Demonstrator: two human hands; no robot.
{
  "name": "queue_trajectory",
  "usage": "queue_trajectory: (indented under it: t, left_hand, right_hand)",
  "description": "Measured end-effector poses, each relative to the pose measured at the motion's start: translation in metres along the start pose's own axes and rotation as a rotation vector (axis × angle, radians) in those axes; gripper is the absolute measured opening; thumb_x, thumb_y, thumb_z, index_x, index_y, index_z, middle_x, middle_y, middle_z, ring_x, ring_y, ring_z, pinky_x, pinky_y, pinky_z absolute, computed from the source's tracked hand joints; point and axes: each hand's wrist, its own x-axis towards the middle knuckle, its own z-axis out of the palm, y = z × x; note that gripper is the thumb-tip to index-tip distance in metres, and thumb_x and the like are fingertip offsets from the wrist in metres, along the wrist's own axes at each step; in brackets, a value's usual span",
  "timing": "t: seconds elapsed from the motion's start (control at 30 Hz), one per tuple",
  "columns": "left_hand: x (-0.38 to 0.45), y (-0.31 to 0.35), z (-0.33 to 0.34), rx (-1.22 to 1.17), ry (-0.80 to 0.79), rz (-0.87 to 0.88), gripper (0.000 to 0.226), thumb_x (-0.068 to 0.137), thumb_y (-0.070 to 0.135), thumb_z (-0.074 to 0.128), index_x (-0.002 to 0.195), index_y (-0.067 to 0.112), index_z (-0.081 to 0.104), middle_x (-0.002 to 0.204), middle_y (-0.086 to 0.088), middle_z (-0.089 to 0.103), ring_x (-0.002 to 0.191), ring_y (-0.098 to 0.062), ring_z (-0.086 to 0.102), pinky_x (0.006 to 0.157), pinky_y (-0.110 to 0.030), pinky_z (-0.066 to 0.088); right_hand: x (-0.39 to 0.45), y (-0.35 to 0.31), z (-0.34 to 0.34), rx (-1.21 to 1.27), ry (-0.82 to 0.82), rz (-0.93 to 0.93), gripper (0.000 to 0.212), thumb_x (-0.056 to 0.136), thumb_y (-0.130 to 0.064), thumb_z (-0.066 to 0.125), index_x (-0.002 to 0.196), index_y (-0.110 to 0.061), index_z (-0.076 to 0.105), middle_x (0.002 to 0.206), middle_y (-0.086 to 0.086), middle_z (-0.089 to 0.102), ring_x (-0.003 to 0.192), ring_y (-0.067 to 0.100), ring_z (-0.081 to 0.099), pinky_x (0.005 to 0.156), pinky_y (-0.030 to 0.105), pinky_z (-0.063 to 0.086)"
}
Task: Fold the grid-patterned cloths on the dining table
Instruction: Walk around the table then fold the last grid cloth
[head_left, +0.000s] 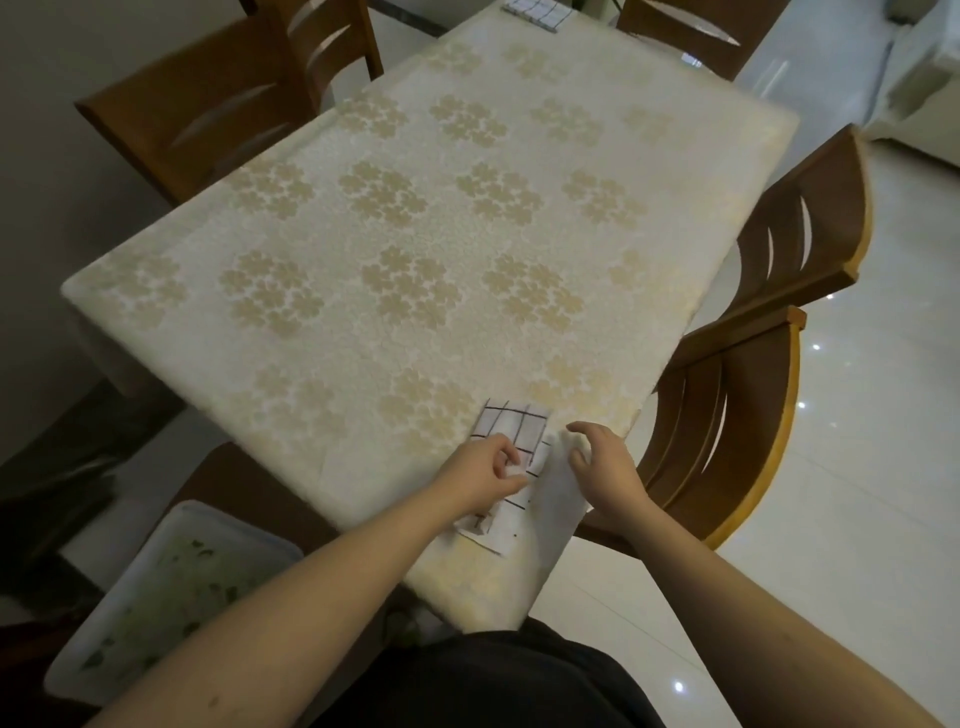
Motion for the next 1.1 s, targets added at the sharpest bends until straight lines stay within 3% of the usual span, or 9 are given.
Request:
queue_trajectory:
  t: [0.2,0.3,0.4,0.53,0.7,0.83,0.97,1.03,1.1]
  left_hand:
    - [-0.002,-0.017,0.007,0.009,0.044,-0.092,0.010,0.091,0.033,0.062,0.094,0.024,0.061,0.077,0.006,0.059,0.063,-0.011,0.054,0.053,-0.025,0.046]
    - [-0.004,-0.036,-0.005,0.035,0.219,-0.166,0.014,0.091,0.027,0.064,0.102,0.018,0.061,0.078,0.005,0.057,0.066,-0.011,0.055,0.057,-0.022,0.045]
    - [-0.006,-0.055,-0.012,0.078,0.336,-0.281,0.026,0.089,0.029,0.066,0.110,0.014,0.058,0.100,-0.001,0.055,0.079,-0.014,0.056,0.068,-0.024,0.046]
    - [-0.008,-0.066,-0.007,0.140,0.274,-0.384,0.030,0.084,0.039,0.071,0.102,0.018,0.060,0.112,0.000,0.048,0.090,-0.016,0.057,0.083,-0.033,0.052]
    - [-0.004,-0.061,-0.003,0.201,0.270,-0.418,0.027,0.083,0.043,0.071,0.098,0.022,0.067,0.115,0.002,0.043,0.095,-0.014,0.053,0.084,-0.029,0.049]
    - [-0.001,-0.062,-0.004,0.204,0.243,-0.430,0.020,0.087,0.036,0.069,0.099,0.021,0.068,0.116,0.001,0.045,0.095,-0.015,0.055,0.086,-0.030,0.051]
    - [0.000,-0.061,-0.020,0.053,0.184,-0.357,0.014,0.093,0.026,0.062,0.103,0.017,0.066,0.100,0.002,0.063,0.086,-0.012,0.059,0.071,-0.022,0.047]
    - [0.001,-0.061,-0.030,-0.004,0.141,-0.324,0.009,0.095,0.028,0.059,0.101,0.022,0.062,0.100,0.003,0.063,0.088,-0.012,0.059,0.068,-0.021,0.045]
    - [0.004,-0.061,-0.040,-0.086,0.126,-0.313,0.008,0.096,0.029,0.057,0.102,0.025,0.060,0.102,0.006,0.063,0.092,-0.010,0.060,0.069,-0.021,0.044]
  right_hand:
    - [0.009,0.000,-0.003,0.064,0.007,0.053,0.036,0.097,-0.022,0.048,0.133,-0.023,0.053,0.138,0.001,0.052,0.127,0.022,0.047,0.105,0.043,0.041]
    - [0.022,-0.009,-0.001,0.071,-0.033,0.028,0.038,0.098,-0.023,0.048,0.135,-0.022,0.052,0.138,0.002,0.053,0.127,0.023,0.047,0.106,0.044,0.039]
    - [0.041,-0.022,0.005,0.009,-0.106,-0.009,0.036,0.097,-0.028,0.049,0.132,-0.023,0.054,0.129,0.001,0.058,0.119,0.023,0.052,0.100,0.045,0.043]
    - [0.066,-0.037,0.012,-0.097,-0.222,-0.020,0.033,0.094,-0.040,0.053,0.123,-0.025,0.060,0.117,-0.001,0.064,0.107,0.022,0.058,0.090,0.040,0.047]
    - [0.085,-0.047,0.013,-0.197,-0.327,0.005,0.046,0.082,-0.059,0.064,0.111,-0.024,0.059,0.100,-0.005,0.060,0.099,0.022,0.057,0.084,0.036,0.045]
    - [0.093,-0.050,0.010,-0.291,-0.409,-0.039,0.035,0.079,-0.053,0.070,0.092,-0.022,0.059,0.093,-0.002,0.061,0.092,0.024,0.057,0.076,0.033,0.045]
    - [0.092,-0.050,0.000,-0.135,-0.459,-0.074,0.033,0.081,-0.037,0.075,0.073,-0.021,0.046,0.072,-0.005,0.048,0.075,0.019,0.049,0.055,0.024,0.034]
    - [0.091,-0.046,-0.004,-0.011,-0.497,-0.035,0.033,0.078,-0.037,0.078,0.080,-0.019,0.051,0.080,-0.004,0.055,0.078,0.019,0.054,0.058,0.024,0.040]
    - [0.091,-0.040,-0.007,0.202,-0.552,0.058,0.040,0.073,-0.036,0.082,0.099,-0.017,0.058,0.096,0.001,0.066,0.088,0.021,0.064,0.072,0.033,0.054]
